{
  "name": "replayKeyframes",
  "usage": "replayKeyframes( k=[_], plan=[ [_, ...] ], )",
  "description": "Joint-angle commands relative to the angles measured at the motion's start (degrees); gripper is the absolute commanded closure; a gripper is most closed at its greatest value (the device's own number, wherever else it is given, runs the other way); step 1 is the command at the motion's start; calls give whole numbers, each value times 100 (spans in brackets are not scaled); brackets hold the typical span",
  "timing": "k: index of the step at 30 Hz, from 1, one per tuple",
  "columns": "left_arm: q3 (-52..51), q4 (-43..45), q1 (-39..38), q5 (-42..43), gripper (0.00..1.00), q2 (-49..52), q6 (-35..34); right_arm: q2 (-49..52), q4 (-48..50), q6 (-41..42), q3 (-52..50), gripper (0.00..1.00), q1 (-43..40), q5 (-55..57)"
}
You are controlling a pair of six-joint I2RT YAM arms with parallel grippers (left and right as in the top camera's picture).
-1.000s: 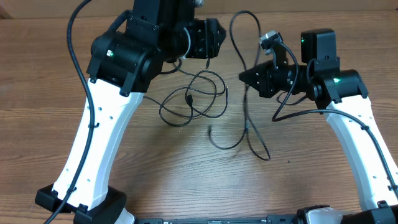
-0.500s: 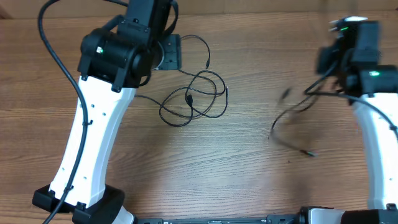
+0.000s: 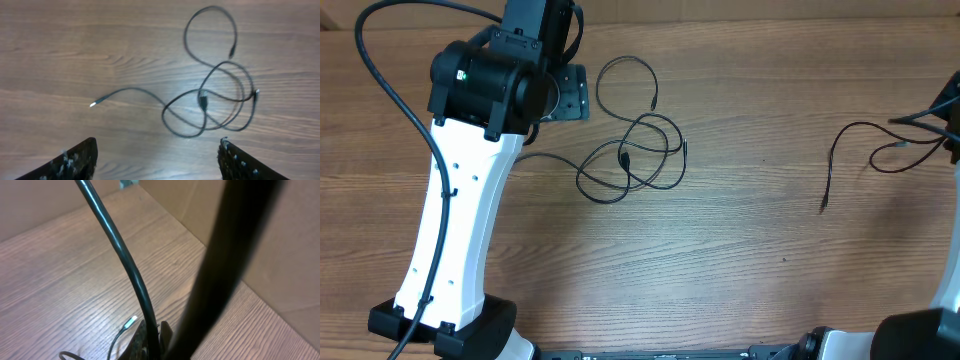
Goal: Untangle cables
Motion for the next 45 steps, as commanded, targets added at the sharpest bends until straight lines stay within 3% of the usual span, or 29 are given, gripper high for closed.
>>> replayKeyframes(
  k=[1, 7, 8, 10, 12, 14, 17, 21, 34, 39, 45],
  plan=[
    [96, -146, 87, -278, 24, -35, 107, 221, 42, 138, 109, 96, -131, -61],
    [96, -350, 92, -319, 25, -35, 109, 531, 44, 146, 107, 96, -354, -66],
    [96, -352, 92, -317, 25, -35, 111, 555, 42, 177, 109, 91, -380, -66],
    [96, -352, 92, -319, 25, -35, 111, 570, 46, 271, 107, 50, -413, -195],
    [96, -352, 92, -319, 24, -35, 111, 568, 105, 267, 109, 24, -413, -728],
    [96, -350, 92, -332, 23, -35, 111, 568, 127, 138, 109, 15, -411, -1547],
    [94, -348, 92, -337, 22, -31, 111, 568, 35, -332, 109, 17, -363, -3069],
    [37, -345, 94, -337, 22, -22, 109, 568, -461, -341, 109, 18, -85, -3689],
    [-1309, -791, 125, -197, 17, -15, -28, 568, -2734, -380, 109, 0, 1156, -3801],
    [-2232, -793, 146, 57, 18, -103, -297, 568, -3206, -374, 109, 0, 1491, -4190],
    [-3307, -793, 341, 442, 18, -697, -323, 566, -3399, 256, 109, 0, 2087, -3314]
  ],
)
